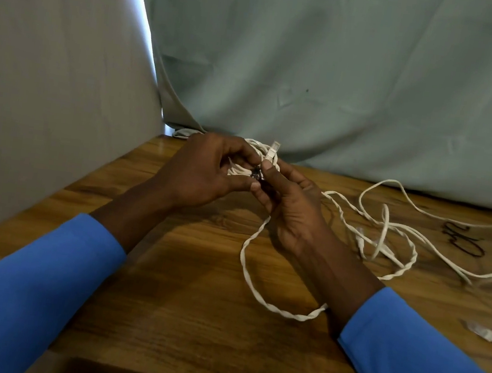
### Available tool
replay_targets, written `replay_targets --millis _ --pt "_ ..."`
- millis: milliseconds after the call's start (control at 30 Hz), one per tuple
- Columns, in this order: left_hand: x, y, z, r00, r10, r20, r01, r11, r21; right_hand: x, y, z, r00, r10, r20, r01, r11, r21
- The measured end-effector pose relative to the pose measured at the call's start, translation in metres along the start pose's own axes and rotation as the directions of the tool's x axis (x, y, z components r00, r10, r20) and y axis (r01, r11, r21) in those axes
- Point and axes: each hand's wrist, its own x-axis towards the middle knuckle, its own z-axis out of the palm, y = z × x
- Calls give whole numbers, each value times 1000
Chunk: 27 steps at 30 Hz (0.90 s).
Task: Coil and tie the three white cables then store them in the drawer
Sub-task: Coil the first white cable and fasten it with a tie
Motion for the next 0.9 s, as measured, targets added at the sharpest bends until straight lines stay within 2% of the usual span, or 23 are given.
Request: replay_targets --millis 167,333,700,900 --pt "-3 -4 0 998 -52 -23 47 987 -153 -2 4 1 996 25 87 -22 999 -40" --pt "-2 -13 -7 984 -96 147 137 942 -307 -2 4 0 997 15 79 -9 997 -74" --pt "-3 -22 -8 983 -100 154 138 956 -259 -2 4 -2 988 -18 157 53 973 -225" --pt "-4 -20 -6 981 -136 142 168 956 -242 -6 2 1 988 -63 138 93 970 -225"
